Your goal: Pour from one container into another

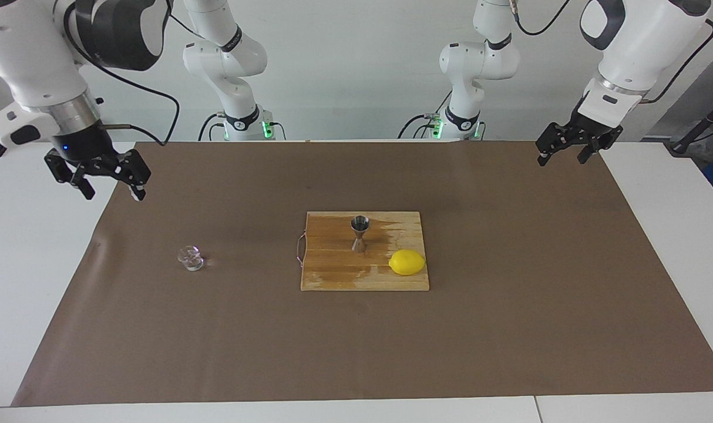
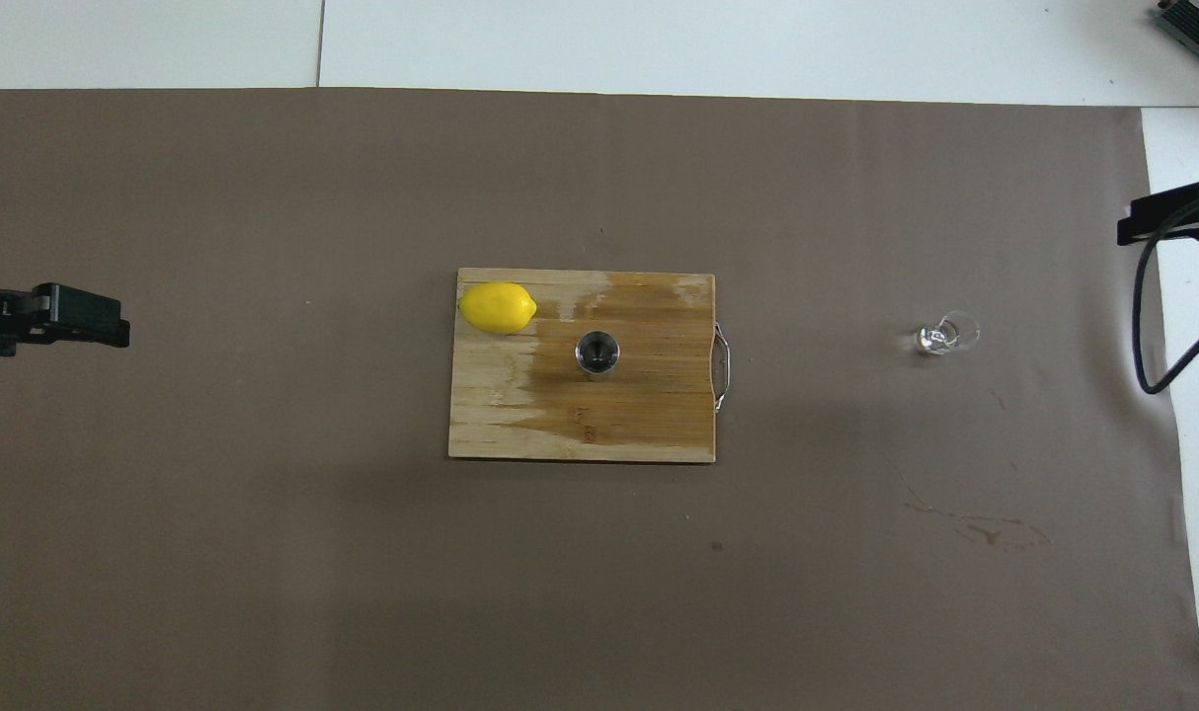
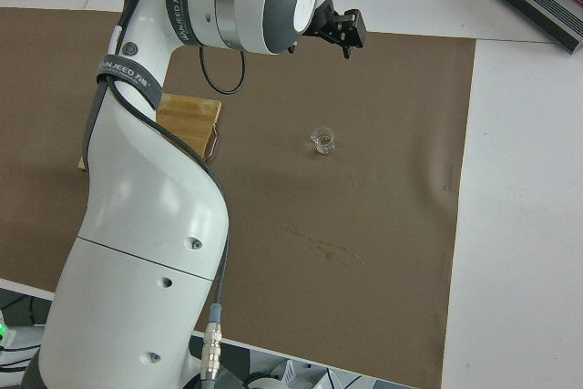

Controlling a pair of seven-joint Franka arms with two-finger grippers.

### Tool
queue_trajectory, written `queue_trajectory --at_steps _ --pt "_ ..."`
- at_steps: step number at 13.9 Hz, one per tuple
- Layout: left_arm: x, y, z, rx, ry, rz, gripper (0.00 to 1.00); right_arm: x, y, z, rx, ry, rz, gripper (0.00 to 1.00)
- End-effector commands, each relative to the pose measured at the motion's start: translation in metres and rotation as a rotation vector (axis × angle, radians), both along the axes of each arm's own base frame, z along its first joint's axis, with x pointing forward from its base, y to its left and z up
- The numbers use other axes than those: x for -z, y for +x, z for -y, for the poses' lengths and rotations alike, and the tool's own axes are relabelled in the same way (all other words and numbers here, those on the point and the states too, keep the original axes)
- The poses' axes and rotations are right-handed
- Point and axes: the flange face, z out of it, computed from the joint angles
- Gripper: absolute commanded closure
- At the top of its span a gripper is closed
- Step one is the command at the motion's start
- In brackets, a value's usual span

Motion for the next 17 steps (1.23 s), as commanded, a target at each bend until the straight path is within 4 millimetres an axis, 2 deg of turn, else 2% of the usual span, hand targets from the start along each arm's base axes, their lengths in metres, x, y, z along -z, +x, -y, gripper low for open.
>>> queue_trajectory --at_steps 1,4,6,8,10,14,17 --pt "0.0 -0.009 0.002 0.0 0.018 -0.006 0.0 -0.019 -0.031 -0.003 0.061 -0.003 -0.049 0.0" --pt "0.0 -0.008 -0.001 -0.006 0.018 -0.006 0.0 -0.009 -0.063 0.005 0.071 0.014 -0.072 0.0" --pt "-0.001 -0.011 0.003 0.0 0.018 -0.014 0.0 -0.008 -0.073 0.012 0.083 0.017 -0.09 0.0" --pt "-0.002 -0.009 0.009 0.016 0.018 -0.006 0.0 -0.007 -0.071 0.008 0.079 0.014 -0.099 0.0" --pt "-0.002 -0.008 0.009 0.029 0.02 0.0 0.0 -0.007 -0.064 -0.008 0.059 -0.005 -0.092 0.0" --pt "0.001 -0.006 0.0 0.102 0.021 -0.003 0.0 -0.009 -0.059 -0.023 0.04 -0.031 -0.093 0.0" --pt "0.015 0.009 0.001 0.099 0.026 -0.035 0.0 -0.003 -0.052 -0.03 0.019 -0.039 -0.093 0.0"
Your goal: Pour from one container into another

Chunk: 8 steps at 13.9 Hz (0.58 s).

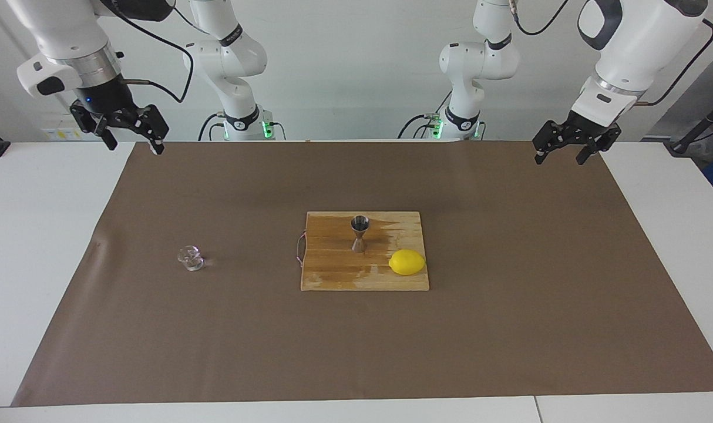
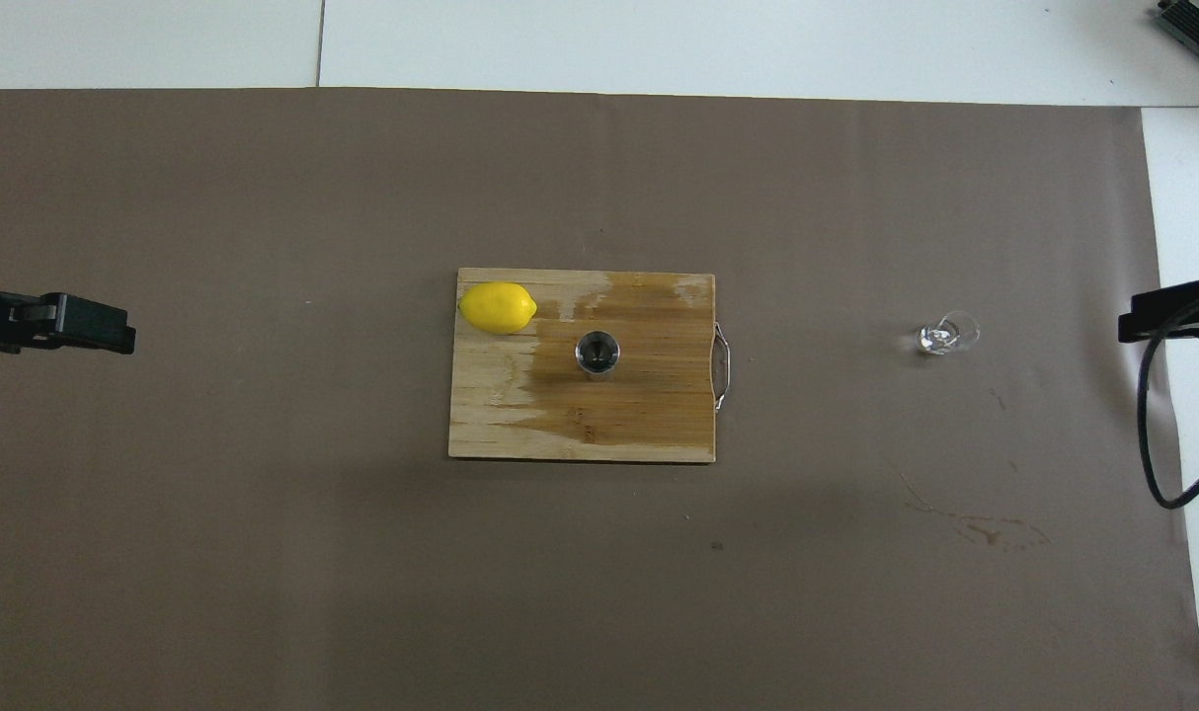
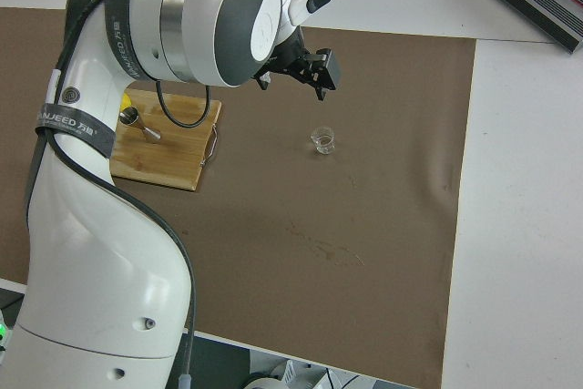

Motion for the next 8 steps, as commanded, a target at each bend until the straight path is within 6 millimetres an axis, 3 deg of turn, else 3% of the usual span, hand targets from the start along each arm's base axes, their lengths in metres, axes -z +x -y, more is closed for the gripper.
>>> queue_trajectory --at_steps 1,3,6,8 --pt "0.008 0.014 -0.002 0.012 0.026 -0.018 0.0 0.002 0.007 0.0 -0.008 -0.031 0.003 0.0" --pt "0.009 0.018 0.003 0.01 0.022 -0.021 0.0 -0.002 0.011 0.007 -0.05 -0.019 0.004 0.0" --pt "-0.007 0.005 0.013 0.028 0.015 0.013 0.0 -0.005 0.011 0.005 -0.043 -0.016 0.01 0.0" --pt "-0.005 0.003 0.013 0.036 0.017 0.007 0.0 -0.006 0.011 0.005 -0.04 -0.016 0.011 0.0"
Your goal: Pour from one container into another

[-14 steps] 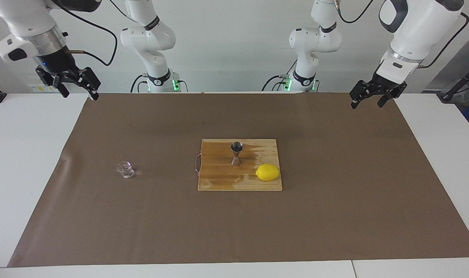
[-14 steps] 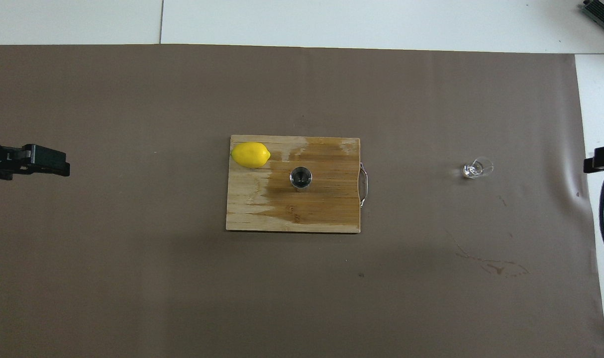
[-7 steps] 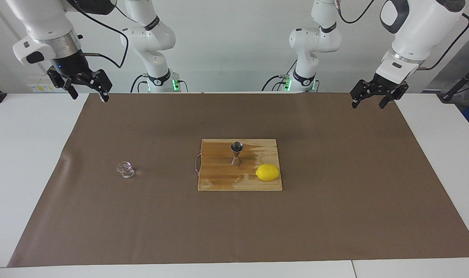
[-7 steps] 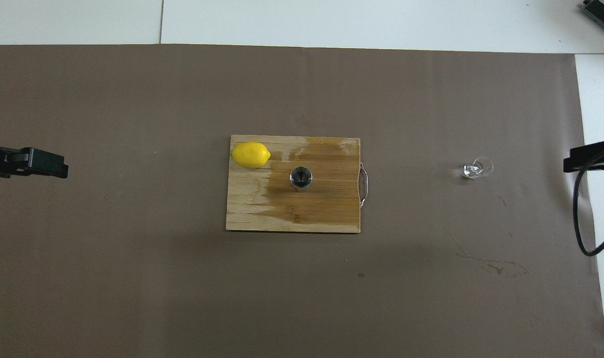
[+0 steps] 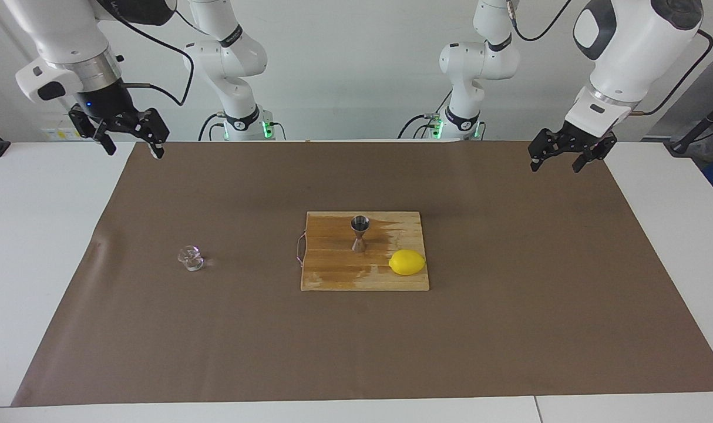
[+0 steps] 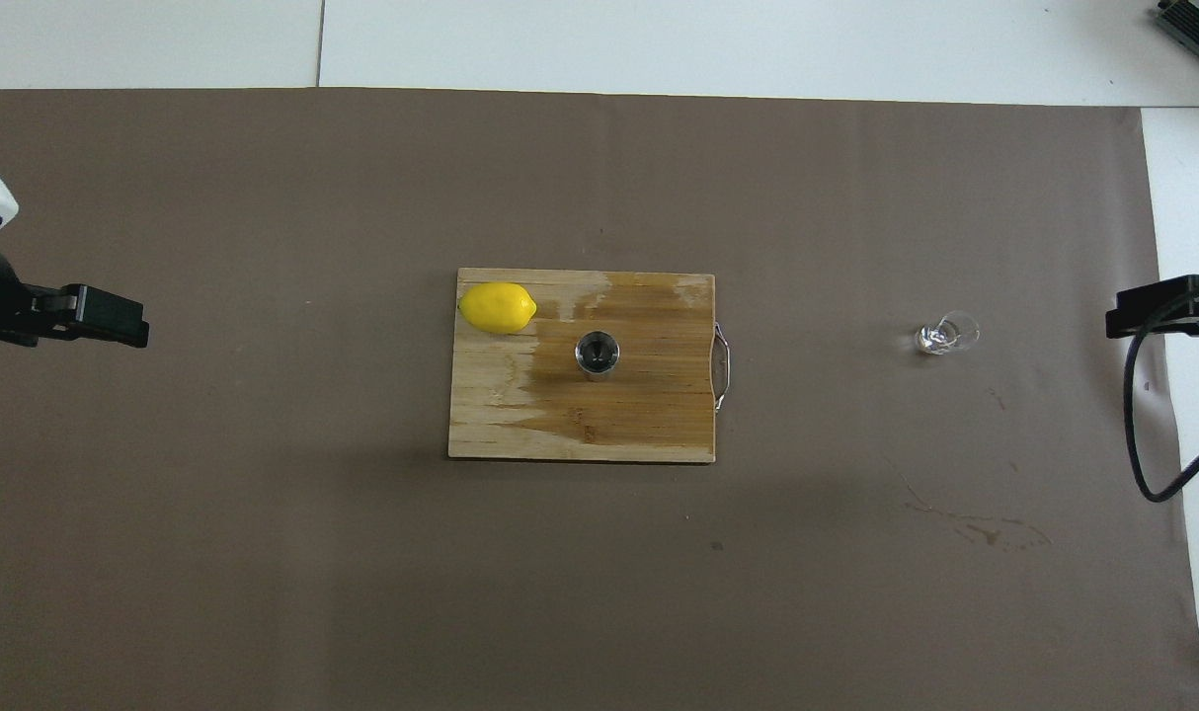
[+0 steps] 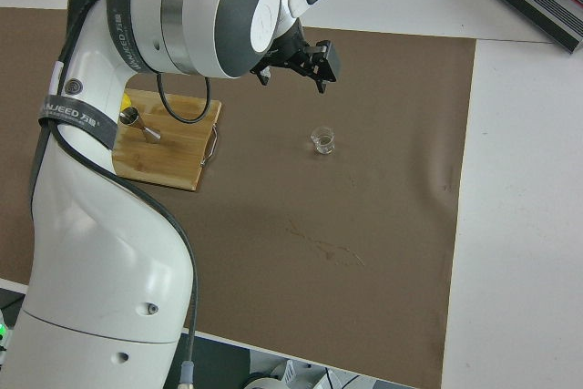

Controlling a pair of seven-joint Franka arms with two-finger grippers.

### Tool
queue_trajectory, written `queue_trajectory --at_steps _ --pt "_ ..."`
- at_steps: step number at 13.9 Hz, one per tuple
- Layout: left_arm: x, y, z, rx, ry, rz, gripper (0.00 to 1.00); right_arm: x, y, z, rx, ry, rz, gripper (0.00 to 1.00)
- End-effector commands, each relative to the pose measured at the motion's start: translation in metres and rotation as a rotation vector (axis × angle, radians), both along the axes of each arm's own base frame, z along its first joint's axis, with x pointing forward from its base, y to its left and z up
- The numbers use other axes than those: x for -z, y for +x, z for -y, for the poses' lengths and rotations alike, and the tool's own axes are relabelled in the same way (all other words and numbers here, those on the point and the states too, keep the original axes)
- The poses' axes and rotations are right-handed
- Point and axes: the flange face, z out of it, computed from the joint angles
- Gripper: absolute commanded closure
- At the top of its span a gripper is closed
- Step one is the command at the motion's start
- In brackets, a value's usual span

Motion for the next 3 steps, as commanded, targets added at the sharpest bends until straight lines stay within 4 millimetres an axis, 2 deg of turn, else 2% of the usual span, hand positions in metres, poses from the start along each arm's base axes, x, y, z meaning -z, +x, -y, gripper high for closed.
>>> queue_trajectory --at_steps 1,3 --pt "-0.0044 -0.0073 -0.0017 0.017 0.014 -0.004 0.0 -0.0024 0.0037 0.0027 -0.01 -0.006 0.002 0.0" --pt "-0.0041 -0.0075 -0.0047 0.01 0.018 -0.007 0.0 -0.0013 0.0027 0.0033 -0.005 0.029 -0.002 0.0"
